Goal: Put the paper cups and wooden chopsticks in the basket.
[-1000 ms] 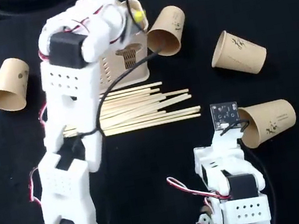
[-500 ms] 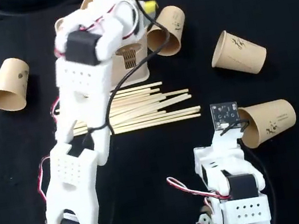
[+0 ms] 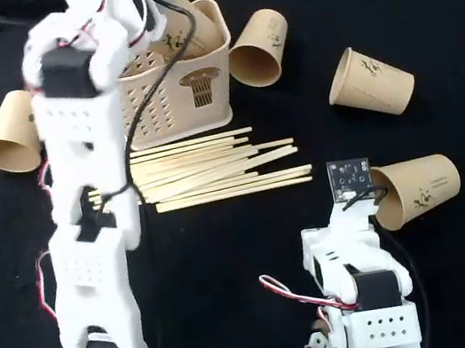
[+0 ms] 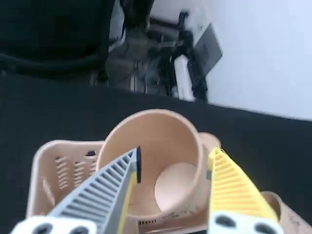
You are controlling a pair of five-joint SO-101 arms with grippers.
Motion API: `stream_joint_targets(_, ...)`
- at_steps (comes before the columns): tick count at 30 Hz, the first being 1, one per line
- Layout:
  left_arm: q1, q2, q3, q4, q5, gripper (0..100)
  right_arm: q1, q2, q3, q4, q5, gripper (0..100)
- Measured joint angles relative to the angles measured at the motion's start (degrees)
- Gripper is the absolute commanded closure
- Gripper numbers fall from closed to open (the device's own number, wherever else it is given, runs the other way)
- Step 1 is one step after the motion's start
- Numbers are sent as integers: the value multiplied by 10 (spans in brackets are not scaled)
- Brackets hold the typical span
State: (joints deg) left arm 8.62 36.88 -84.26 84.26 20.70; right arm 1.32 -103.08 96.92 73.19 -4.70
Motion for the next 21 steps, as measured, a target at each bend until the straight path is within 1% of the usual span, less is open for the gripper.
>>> stream_joint_targets(9,76,26,-20,36,4,766,0,0,0,0,0,976)
stream_joint_targets(13,80,26,-22,35,4,766,0,0,0,0,0,976)
stream_joint_targets(17,80,47,-23,11,1,766,0,0,0,0,0,976)
stream_joint_targets(21,94,66,-22,-19,-34,767,0,0,0,0,0,976)
